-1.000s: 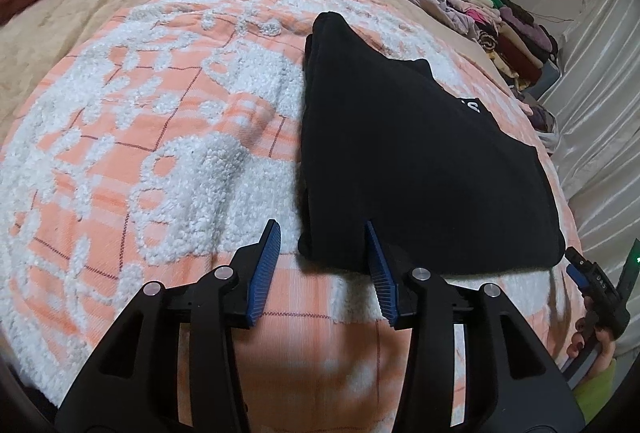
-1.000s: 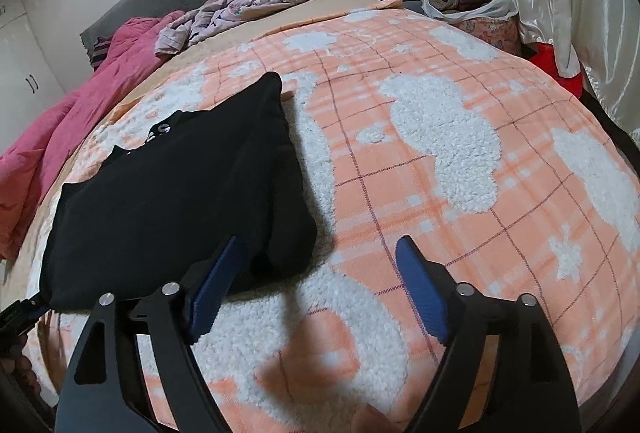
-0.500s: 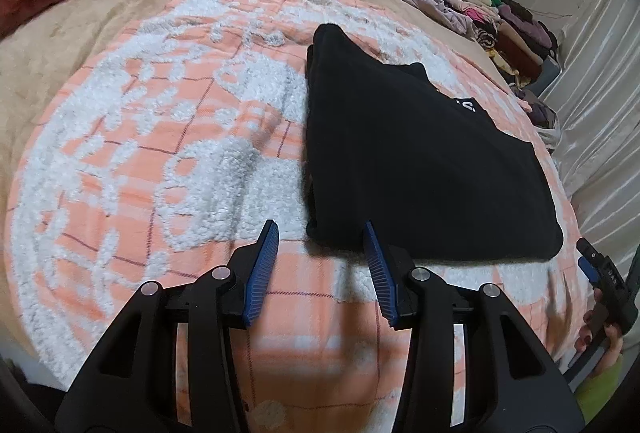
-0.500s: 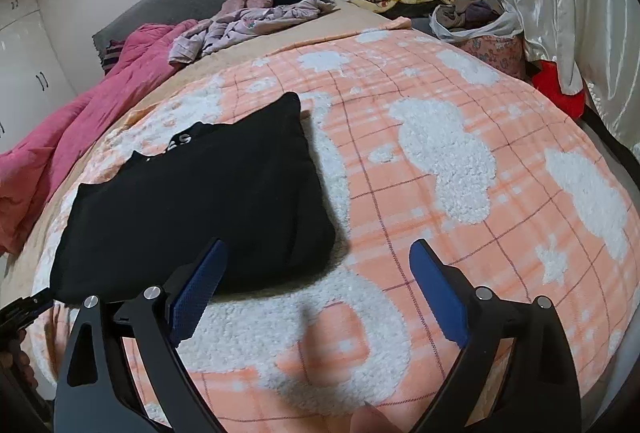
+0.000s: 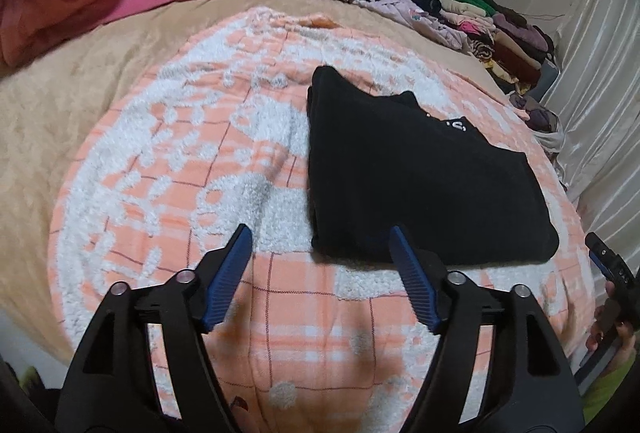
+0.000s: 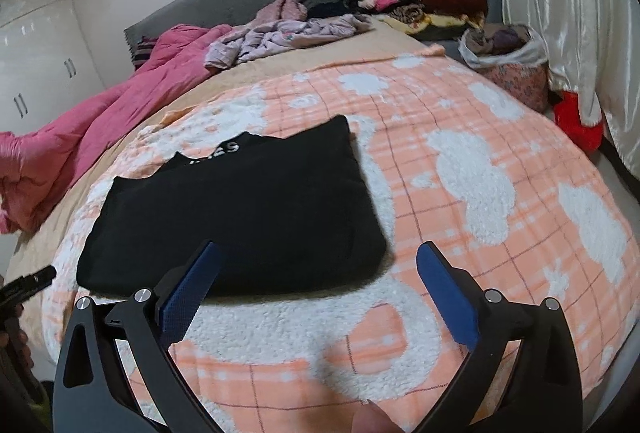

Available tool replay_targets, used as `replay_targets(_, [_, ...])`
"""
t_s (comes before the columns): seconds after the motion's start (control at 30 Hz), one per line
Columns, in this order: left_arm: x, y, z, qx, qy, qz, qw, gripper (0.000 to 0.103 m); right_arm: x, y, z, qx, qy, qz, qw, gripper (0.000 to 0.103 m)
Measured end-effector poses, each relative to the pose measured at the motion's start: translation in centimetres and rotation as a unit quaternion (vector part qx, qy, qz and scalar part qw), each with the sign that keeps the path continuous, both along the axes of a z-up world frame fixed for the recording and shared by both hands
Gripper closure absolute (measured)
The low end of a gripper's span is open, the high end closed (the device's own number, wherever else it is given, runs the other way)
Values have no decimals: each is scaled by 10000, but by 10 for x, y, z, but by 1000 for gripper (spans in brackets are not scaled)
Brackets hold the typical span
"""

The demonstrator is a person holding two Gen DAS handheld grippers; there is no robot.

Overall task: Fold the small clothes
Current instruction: 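Open the right tool and withdraw both tools from the folded shirt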

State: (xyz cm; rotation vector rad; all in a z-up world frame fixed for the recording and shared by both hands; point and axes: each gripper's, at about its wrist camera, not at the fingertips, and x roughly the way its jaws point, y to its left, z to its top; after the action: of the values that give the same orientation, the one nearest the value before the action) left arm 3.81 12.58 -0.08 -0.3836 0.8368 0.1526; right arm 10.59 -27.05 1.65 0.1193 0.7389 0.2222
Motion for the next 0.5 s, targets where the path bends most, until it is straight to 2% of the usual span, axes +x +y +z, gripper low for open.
replay_targets(0.07, [-1, -1, 6, 83, -54, -4, 10000, 36, -3, 5, 4, -27, -40, 90, 9999, 5])
replay_targets(0.17, [-4, -2, 14, 185, -137, 19, 9997, 25, -8, 14, 11, -92, -142, 221, 9996, 5])
replay_targets(0.33, [-7, -3, 27, 398, -279, 50, 9988, 21, -15, 32, 24, -57, -325, 444, 9985, 5])
replay_targets(0.4, [-9, -2, 30, 429, -318, 68, 9986, 14, -17, 40, 27, -68, -365, 541, 9978, 5])
replay_targets(0.5, [-11, 0, 33, 457, -359, 94, 9983, 13, -21, 54, 33, -88, -439, 720, 9964, 5])
